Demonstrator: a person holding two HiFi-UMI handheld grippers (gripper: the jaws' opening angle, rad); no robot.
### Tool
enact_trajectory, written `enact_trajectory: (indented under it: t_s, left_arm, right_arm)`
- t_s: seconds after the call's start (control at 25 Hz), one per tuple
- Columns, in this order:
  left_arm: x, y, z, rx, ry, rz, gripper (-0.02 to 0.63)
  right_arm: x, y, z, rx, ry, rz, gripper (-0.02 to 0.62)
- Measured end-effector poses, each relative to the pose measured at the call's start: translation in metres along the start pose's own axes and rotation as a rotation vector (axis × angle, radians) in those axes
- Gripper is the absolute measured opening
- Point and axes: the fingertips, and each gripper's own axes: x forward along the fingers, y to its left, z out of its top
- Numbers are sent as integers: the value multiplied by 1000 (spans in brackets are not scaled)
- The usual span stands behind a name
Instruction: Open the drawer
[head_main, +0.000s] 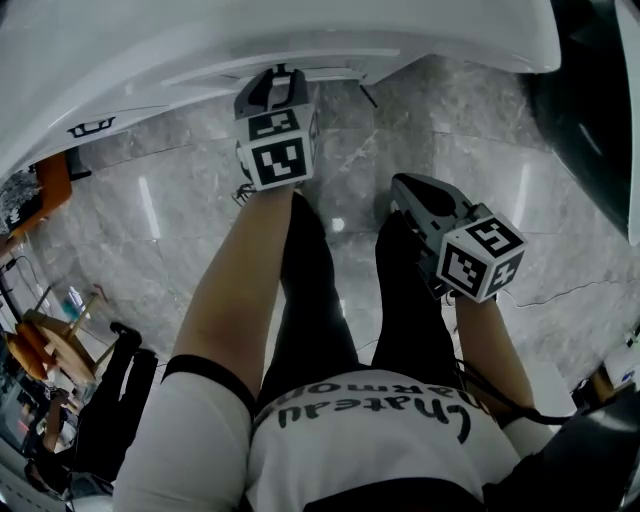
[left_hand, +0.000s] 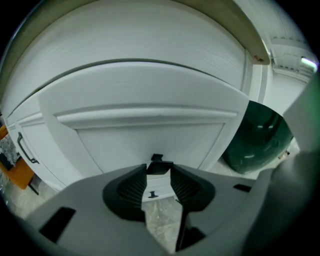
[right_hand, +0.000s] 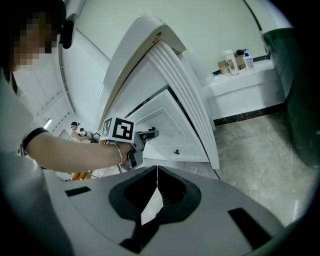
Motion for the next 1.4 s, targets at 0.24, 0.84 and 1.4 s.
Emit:
enact_trajectory:
  t_s: [0.24, 0.84, 1.4]
  left_arm:
    - [-15, -8, -17, 3, 31, -17, 144]
    - [-38, -14, -43, -26, 41, -12, 124]
    - [-73, -25, -88, -25, 103, -44, 123]
  right_arm:
    - [-2, 11, 10, 2, -10, 18, 12]
    - [5, 25, 4, 4, -12, 43, 12]
    - [7, 43, 4, -3, -2, 75, 12]
